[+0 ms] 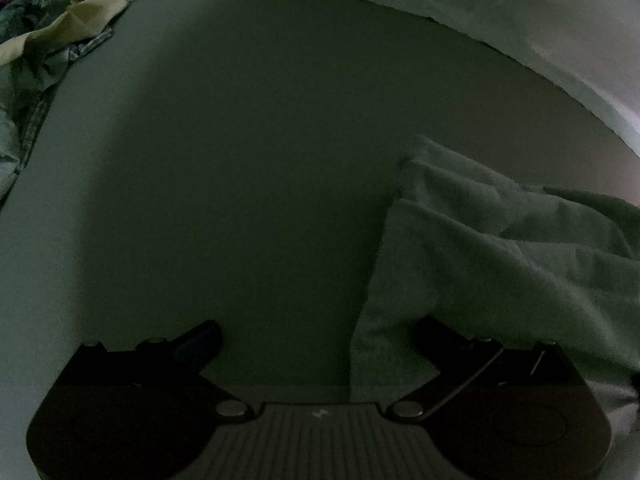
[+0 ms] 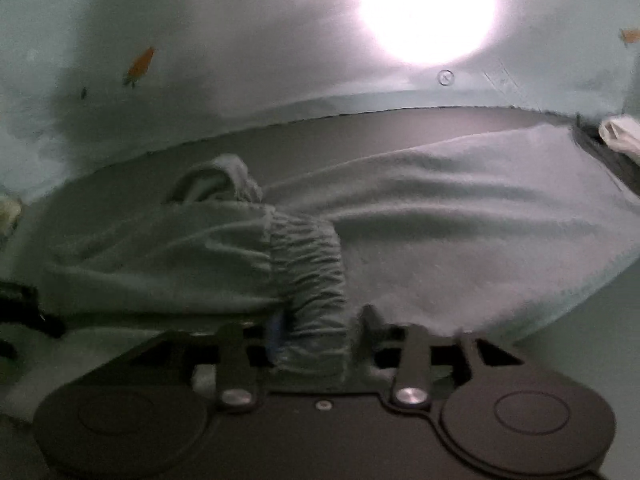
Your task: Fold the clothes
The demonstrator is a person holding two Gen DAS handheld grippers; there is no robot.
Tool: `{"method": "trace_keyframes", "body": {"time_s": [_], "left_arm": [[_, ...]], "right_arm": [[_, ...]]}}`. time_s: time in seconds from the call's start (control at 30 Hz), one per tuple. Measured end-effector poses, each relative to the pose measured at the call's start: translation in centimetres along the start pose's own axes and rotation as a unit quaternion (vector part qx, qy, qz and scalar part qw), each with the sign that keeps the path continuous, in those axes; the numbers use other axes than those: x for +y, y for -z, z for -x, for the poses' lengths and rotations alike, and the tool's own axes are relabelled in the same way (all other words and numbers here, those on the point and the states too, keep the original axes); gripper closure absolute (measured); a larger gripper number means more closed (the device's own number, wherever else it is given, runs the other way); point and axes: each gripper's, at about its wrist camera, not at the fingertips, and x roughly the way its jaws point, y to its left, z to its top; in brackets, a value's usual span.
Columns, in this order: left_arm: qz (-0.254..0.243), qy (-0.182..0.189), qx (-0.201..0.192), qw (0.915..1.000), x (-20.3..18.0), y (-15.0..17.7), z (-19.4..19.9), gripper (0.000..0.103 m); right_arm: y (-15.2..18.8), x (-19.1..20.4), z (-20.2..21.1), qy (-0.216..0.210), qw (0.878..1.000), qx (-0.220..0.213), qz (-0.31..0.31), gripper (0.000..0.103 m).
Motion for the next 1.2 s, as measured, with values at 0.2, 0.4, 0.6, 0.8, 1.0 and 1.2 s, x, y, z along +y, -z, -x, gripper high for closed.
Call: {"method": "trace_keyframes", "body": {"time_s": [0.2, 0.4, 0.6, 0.8, 1.0, 1.2], "left_arm": [[-0.055, 0.023, -0.051, 0.9969, 0.8, 0.2, 2.8, 0.000], [-0.112, 0.016, -0.082, 0.9902, -5.3, -1.7, 2.3, 0.000], [-0.197, -0.018, -0.062, 0.9783, -10.9, -3.2, -2.2, 0.000], [-0.185, -0.036, -0.033, 0.9814, -11.5, -4.9, -5.5, 0.000], [-0.164, -0.001, -0.016, 0.9864, -10.0, -7.3, -7.6, 0.000], [-0.160, 0.003, -0.040, 0.9863, -9.2, -7.4, -8.4, 0.000]], "right_arm": [[0.7, -8.2, 3.1, -0.011, 0.988, -0.045, -0.144, 0.034], [2.3, -19.1, 5.5, 0.044, 0.947, -0.097, -0.303, 0.039], [2.0, -24.2, 5.8, 0.085, 0.933, -0.127, -0.325, 0.045], [-1.5, -28.1, 3.2, 0.119, 0.932, -0.150, -0.307, 0.044], [-4.6, -30.6, 0.0, 0.151, 0.940, -0.141, -0.272, 0.039], [-5.6, -31.3, -2.5, 0.164, 0.950, -0.122, -0.234, 0.040]]}}
